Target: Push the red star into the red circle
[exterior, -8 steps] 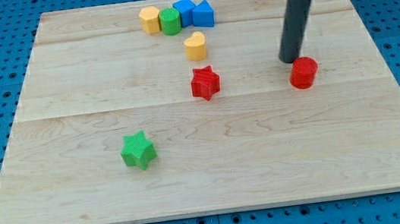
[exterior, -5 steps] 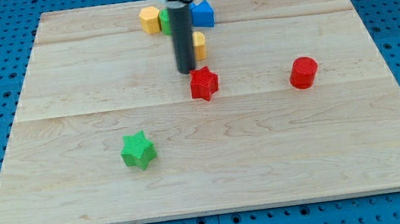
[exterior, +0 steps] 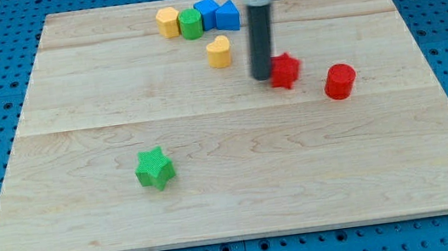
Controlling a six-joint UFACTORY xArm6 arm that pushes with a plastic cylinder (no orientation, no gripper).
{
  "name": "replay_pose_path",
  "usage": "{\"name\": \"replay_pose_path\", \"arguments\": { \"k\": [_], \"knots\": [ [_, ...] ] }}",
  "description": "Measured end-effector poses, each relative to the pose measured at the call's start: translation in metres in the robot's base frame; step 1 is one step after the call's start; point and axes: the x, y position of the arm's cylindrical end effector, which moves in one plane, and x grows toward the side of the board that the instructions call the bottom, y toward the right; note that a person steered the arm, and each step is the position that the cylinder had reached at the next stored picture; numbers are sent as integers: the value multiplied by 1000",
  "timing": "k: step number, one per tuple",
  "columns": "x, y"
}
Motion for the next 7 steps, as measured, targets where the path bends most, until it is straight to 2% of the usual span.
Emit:
{"name": "replay_pose_path", "arguments": {
  "k": [1, 2, 3, 7],
  "knots": [
    [0, 52],
    [0, 17],
    [-7, 8],
    [-27, 9]
  ]
}}
